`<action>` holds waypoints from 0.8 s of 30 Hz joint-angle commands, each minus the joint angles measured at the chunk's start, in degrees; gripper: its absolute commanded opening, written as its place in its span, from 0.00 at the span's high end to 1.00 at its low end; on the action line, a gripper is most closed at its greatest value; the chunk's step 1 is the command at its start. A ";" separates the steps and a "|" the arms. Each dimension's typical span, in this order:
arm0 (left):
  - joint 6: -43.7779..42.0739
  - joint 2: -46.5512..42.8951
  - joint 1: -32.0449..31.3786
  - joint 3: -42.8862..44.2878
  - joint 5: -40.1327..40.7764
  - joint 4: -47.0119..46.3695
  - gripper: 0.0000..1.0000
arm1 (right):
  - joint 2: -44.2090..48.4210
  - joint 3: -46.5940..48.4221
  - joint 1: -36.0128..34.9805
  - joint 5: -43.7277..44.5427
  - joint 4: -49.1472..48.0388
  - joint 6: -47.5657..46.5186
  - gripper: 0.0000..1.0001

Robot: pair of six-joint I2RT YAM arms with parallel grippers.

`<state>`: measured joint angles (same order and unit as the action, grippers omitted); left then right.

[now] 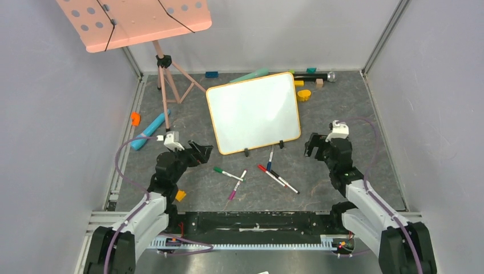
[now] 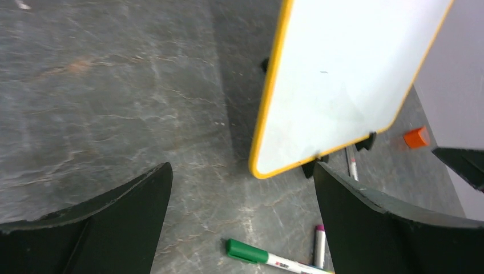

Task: Write a sentence on the whiteboard
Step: Adjust the whiteboard marker at the center of the board.

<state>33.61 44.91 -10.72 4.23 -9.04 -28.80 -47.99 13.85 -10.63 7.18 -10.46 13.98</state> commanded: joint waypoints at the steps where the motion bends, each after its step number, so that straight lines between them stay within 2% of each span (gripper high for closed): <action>1: -2.28 2.35 -4.26 3.94 -1.28 -1.98 0.02 | -5.79 8.77 -7.21 2.24 8.87 3.91 0.05; 5: -3.92 2.10 -7.63 3.23 -0.34 -3.17 0.00 | -12.37 14.14 -16.34 8.11 12.30 7.01 0.05; 8: -4.27 1.03 -8.83 1.74 -0.31 -5.51 0.00 | -16.85 16.87 -21.49 10.91 12.57 11.14 0.10; 14: -3.40 3.67 -10.31 1.30 -2.92 -9.92 0.00 | -26.33 25.61 -32.12 24.17 19.80 20.85 0.12; 19: -3.18 7.49 -10.92 1.66 -5.56 -13.52 0.00 | -31.71 28.40 -36.63 26.40 21.23 26.41 0.20; 24: -3.03 7.60 -11.18 1.51 -6.33 -14.33 0.00 | -36.37 29.78 -39.21 26.94 21.87 29.24 0.30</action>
<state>31.81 52.77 -21.54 5.72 -13.39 -38.28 -81.69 40.99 -48.42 30.52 9.78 38.17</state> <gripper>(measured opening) 0.993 0.730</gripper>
